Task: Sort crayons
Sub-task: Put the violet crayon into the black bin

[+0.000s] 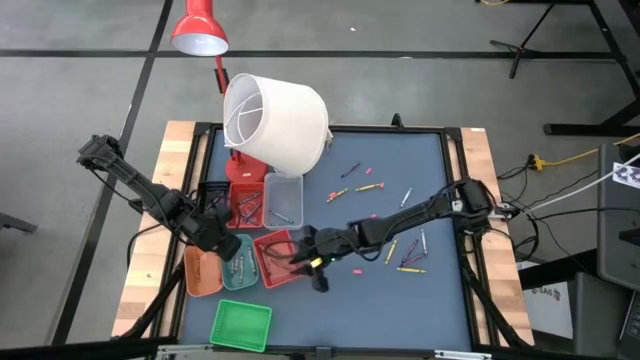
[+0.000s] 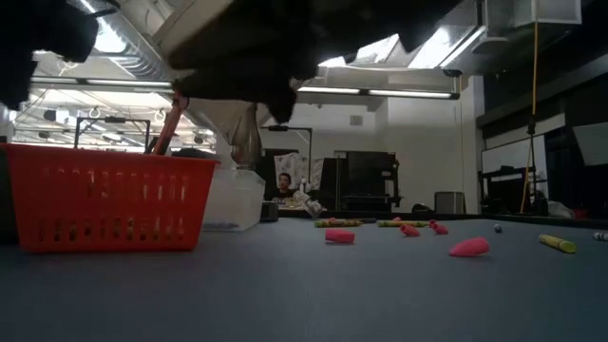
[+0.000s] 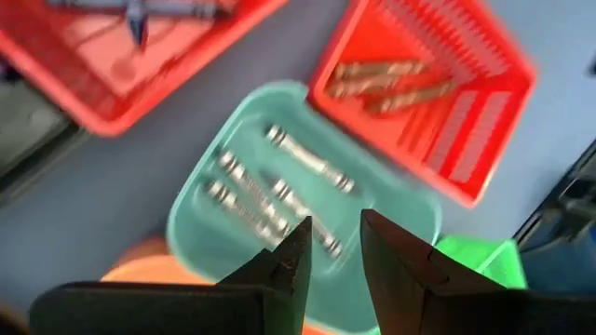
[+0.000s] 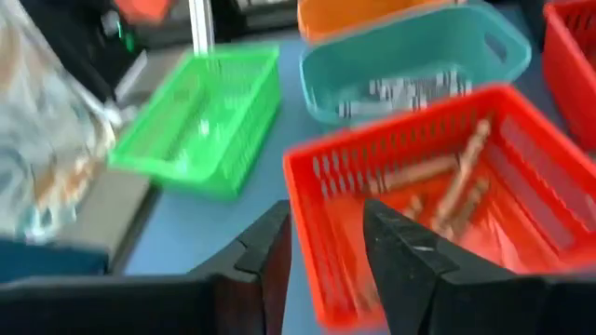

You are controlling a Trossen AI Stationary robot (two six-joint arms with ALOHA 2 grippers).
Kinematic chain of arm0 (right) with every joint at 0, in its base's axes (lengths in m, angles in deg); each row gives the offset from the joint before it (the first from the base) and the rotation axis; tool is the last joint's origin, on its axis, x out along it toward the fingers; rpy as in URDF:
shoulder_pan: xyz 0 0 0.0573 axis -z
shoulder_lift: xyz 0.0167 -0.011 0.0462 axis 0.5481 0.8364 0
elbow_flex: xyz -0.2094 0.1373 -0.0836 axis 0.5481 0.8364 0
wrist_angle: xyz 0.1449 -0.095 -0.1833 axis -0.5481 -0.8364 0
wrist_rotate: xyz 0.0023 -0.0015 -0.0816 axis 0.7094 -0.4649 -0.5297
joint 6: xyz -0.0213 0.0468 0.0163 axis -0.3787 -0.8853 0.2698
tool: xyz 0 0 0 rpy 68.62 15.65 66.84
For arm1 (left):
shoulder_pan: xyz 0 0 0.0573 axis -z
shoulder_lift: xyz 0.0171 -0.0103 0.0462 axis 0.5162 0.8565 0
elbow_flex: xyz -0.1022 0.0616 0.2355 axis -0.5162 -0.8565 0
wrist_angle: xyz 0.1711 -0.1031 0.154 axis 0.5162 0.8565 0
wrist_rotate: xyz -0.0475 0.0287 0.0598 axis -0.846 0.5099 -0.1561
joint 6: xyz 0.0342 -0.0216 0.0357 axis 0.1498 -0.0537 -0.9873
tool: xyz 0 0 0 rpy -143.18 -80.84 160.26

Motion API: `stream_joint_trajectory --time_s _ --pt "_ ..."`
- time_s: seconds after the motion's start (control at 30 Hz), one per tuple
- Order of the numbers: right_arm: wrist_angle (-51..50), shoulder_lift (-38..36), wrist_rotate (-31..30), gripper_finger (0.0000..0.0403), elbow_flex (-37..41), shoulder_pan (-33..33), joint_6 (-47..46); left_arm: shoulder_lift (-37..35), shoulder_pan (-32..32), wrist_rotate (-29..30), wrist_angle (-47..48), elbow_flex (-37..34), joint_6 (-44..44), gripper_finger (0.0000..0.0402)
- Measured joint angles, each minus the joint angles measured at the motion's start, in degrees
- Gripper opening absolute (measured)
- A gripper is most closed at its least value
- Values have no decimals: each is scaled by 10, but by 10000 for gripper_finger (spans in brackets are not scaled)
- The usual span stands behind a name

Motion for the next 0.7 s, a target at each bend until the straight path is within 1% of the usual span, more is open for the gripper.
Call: stream_joint_trajectory --time_s 0.1,0.17,0.33,0.43,0.63,0.7 --pt "-88 -30 7 129 0 -1 32 0 0 43 -31 0 -3 80" --pt "-149 -53 7 127 0 -2 37 0 0 71 -58 0 -36 80" --pt "-318 -106 12 127 0 -17 37 0 0 148 -149 0 -174 80" --pt "-401 -136 12 127 0 -34 37 0 0 193 -205 0 -259 80" --pt "-547 -181 10 127 0 -79 30 5 -1 247 -316 0 -406 80" --pt "-589 -192 -9 127 0 -95 20 16 -1 261 -355 0 -452 80"
